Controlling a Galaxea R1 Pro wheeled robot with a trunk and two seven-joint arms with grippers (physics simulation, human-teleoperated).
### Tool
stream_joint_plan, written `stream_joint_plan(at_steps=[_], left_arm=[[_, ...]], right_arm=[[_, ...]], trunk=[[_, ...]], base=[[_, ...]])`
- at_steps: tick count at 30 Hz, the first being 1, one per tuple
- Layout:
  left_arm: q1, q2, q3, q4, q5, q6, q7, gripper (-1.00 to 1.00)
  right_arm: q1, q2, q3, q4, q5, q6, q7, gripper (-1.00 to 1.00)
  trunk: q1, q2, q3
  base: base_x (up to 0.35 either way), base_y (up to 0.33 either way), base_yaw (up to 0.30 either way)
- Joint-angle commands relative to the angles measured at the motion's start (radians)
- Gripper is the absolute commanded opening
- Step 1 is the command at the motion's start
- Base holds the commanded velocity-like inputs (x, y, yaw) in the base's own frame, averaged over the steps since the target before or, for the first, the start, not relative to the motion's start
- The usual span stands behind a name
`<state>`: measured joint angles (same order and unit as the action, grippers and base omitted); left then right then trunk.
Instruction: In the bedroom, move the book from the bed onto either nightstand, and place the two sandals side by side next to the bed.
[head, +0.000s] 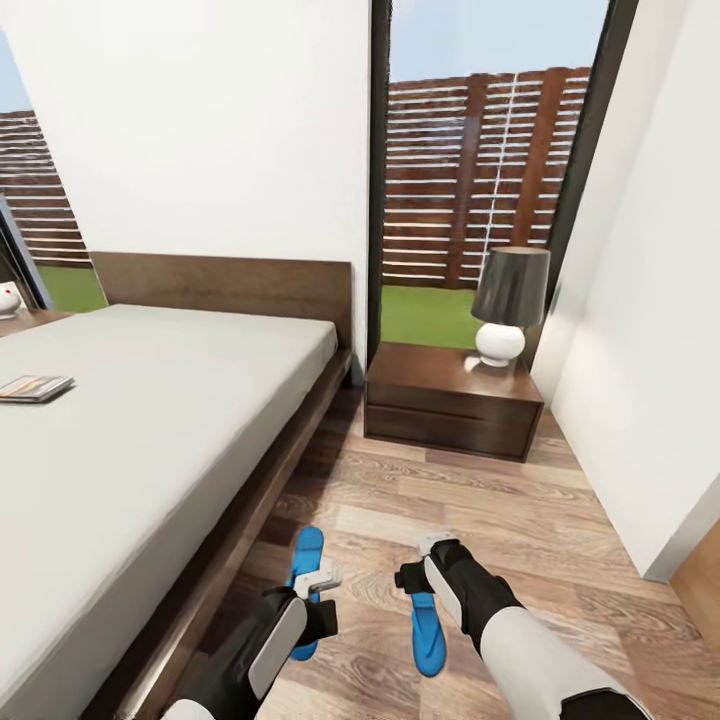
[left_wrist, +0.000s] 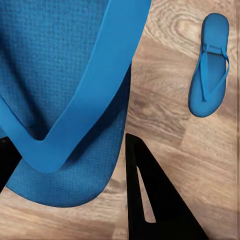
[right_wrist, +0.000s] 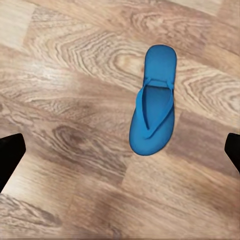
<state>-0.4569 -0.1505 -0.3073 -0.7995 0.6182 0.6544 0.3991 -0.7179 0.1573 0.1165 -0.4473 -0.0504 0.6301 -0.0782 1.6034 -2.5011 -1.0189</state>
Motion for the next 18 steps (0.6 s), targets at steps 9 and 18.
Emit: stream_joint_plan(at_steps=[9, 18], left_arm=[[-0.078, 0.000, -0.002, 0.010, 0.010, 0.051, -0.008, -1.00], [-0.099, 0.002, 0.004, 0.048, 0.027, 0.053, -0.008, -1.00]], right_arm=[[-0.067, -0.001, 0.005, 0.043, -0.006, -0.001, -0.010, 1.00], [-0.125, -0.006, 0.005, 0.101, -0.005, -0.099, -0.014, 1.00]], trunk=[[0.004, -0.003, -0.036], [0.008, -0.005, -0.071]], base=[[0.000, 0.000, -0.003], [0.000, 0.000, 0.000]])
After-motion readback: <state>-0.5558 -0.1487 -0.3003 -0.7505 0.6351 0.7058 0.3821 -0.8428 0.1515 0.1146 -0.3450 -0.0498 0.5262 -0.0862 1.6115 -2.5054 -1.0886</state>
